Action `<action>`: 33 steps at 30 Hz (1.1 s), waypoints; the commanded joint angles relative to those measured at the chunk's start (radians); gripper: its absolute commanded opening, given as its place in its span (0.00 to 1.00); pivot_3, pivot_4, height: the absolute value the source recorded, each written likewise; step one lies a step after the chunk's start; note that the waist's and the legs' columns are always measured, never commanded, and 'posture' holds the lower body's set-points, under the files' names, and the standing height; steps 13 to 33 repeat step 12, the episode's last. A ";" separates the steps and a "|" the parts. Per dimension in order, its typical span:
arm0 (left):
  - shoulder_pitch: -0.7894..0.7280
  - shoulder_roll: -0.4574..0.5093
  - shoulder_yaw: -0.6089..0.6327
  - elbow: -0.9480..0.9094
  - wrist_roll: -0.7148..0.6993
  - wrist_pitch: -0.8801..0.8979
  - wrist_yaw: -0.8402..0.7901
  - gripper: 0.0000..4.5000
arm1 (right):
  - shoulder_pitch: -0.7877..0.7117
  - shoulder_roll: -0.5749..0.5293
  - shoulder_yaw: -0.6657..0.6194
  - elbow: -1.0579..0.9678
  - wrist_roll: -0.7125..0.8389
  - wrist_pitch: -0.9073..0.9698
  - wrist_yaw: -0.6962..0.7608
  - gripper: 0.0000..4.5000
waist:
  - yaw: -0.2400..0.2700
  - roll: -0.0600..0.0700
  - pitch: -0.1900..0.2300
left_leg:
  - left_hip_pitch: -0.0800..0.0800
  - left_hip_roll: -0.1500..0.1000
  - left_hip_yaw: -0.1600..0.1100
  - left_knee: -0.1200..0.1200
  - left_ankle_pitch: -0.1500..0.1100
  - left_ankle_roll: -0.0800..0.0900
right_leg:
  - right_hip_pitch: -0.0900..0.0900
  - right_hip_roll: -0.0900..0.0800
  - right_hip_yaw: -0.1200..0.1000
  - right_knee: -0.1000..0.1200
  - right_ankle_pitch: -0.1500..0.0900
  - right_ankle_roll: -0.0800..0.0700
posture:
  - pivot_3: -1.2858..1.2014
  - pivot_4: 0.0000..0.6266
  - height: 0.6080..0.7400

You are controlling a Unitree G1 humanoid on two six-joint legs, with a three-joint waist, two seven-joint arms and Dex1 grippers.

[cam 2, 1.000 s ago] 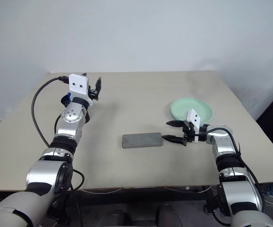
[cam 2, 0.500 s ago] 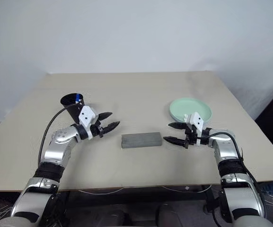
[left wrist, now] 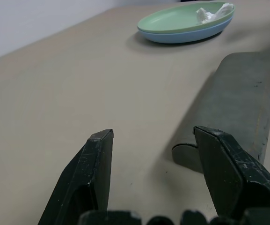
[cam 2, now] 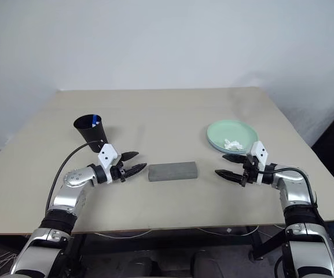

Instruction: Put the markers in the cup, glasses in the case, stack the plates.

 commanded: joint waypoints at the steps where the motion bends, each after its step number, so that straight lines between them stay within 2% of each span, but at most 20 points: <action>1: -0.023 -0.009 0.006 -0.047 -0.002 0.006 0.015 0.63 | -0.017 -0.033 -0.041 -0.002 0.024 -0.007 -0.004 0.84 | 0.000 0.000 0.000 | 0.000 0.000 0.000 0.000 0.000 0.000 | 0.000 0.000 0.000 0.000 0.000 0.000 | 0.52 0.00 0.94; 12: 0.053 -0.033 -0.002 -0.139 -0.007 0.032 0.035 0.63 | 0.033 -0.038 -0.044 -0.049 0.027 0.015 -0.018 0.84 | 0.000 0.000 0.000 | 0.000 0.000 0.000 0.000 0.000 0.000 | 0.000 0.000 0.000 0.000 0.000 0.000 | 0.52 0.00 0.94; 33: 0.053 -0.033 -0.002 -0.139 -0.007 0.032 0.035 0.63 | 0.033 -0.038 -0.044 -0.049 0.027 0.015 -0.018 0.84 | 0.000 0.000 0.000 | 0.000 0.000 0.000 0.000 0.000 0.000 | 0.000 0.000 0.000 0.000 0.000 0.000 | 0.52 0.00 0.94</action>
